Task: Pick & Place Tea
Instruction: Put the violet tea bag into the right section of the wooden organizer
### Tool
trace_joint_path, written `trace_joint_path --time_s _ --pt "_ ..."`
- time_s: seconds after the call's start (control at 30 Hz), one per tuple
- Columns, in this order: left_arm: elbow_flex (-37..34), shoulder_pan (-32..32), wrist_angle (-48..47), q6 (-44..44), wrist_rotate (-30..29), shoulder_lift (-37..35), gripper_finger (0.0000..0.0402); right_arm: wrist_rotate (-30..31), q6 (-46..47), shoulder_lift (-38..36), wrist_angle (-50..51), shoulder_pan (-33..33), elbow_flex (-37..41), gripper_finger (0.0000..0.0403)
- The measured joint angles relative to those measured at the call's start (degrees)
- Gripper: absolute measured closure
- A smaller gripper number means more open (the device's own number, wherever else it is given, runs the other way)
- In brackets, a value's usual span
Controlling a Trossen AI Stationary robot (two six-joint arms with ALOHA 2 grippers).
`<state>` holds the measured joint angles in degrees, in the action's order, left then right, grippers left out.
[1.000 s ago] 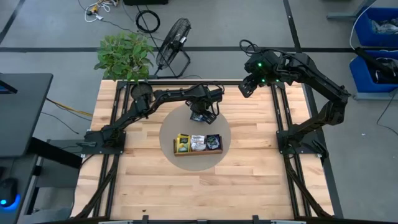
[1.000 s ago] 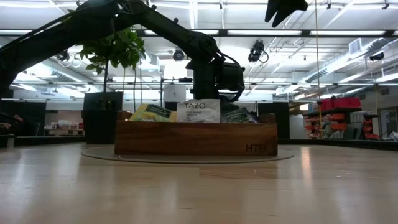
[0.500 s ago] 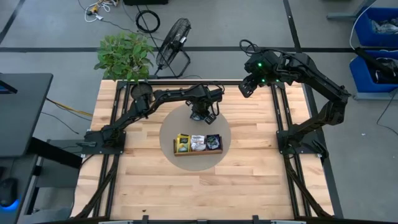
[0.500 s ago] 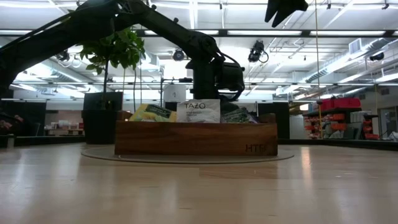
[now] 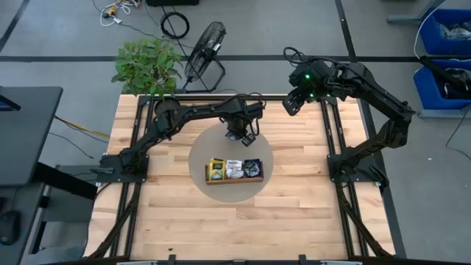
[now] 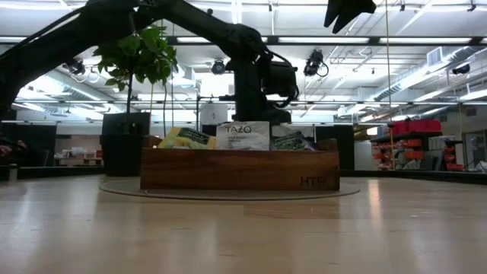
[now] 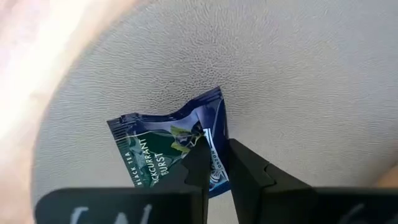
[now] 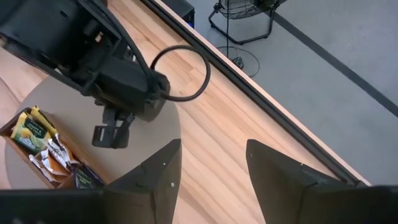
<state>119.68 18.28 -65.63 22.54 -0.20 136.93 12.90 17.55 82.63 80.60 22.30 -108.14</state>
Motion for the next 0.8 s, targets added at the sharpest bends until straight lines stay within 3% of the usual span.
trace_joint_path --time_s 0.43,0.8 --pt "0.0 -0.4 0.7 -4.1 -3.8 -11.6 0.0355 1.5 -3.5 0.0 -0.1 0.6 0.0 0.0213" --pt "0.0 -4.9 8.8 -15.8 -13.4 -28.0 0.0358 -0.2 -8.3 -1.5 -0.2 4.8 0.0 0.0213"
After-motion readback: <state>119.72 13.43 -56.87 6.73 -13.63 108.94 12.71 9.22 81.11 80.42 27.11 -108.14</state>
